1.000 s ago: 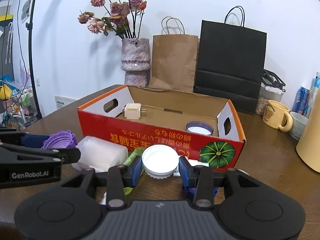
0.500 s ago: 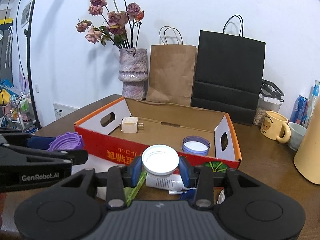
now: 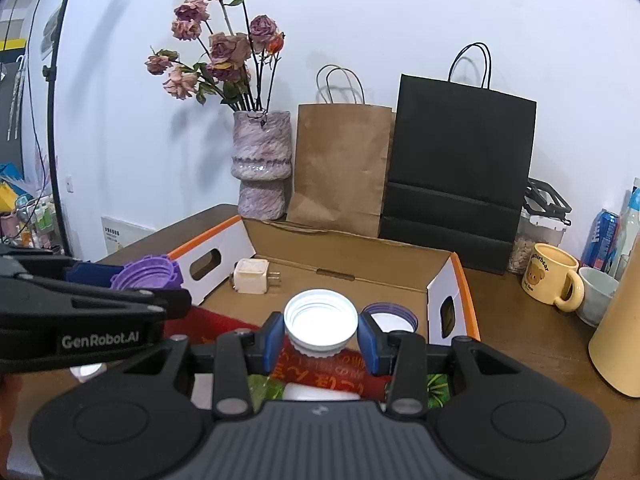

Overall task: Organize rigid objects
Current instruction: 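Carry the white cap with the right tool while the left tool carries the purple cap over the box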

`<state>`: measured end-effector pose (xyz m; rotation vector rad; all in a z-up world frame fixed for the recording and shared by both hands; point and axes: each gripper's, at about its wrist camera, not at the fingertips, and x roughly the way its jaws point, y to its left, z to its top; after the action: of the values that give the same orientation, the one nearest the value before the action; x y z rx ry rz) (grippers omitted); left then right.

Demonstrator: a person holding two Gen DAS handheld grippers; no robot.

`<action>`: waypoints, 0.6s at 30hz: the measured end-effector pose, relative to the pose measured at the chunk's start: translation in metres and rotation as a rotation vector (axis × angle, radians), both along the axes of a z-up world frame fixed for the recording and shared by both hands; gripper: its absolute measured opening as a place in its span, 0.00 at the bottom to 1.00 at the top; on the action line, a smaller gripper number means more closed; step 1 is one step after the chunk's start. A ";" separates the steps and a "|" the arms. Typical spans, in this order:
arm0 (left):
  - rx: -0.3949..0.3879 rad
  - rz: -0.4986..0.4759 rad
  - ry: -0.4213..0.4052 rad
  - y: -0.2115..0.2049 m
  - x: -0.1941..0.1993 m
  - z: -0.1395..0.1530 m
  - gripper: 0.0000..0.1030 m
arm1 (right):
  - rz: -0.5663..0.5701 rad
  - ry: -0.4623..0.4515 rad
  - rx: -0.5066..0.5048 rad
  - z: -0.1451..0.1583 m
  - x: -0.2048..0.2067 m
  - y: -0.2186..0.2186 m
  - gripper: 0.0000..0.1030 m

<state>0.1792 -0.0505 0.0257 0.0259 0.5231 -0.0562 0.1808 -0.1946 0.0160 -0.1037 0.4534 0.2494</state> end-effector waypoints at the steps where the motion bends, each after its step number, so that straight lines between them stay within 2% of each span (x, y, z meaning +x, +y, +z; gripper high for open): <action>1: 0.001 0.000 0.000 0.000 0.003 0.001 0.53 | 0.000 0.001 0.000 0.000 0.003 0.000 0.38; 18: -0.008 0.008 -0.009 -0.006 0.055 0.003 0.53 | -0.019 0.006 0.014 -0.006 0.051 -0.001 0.38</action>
<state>0.2343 -0.0560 0.0284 0.0167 0.5142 -0.0503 0.2315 -0.1952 0.0103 -0.0851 0.4586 0.2346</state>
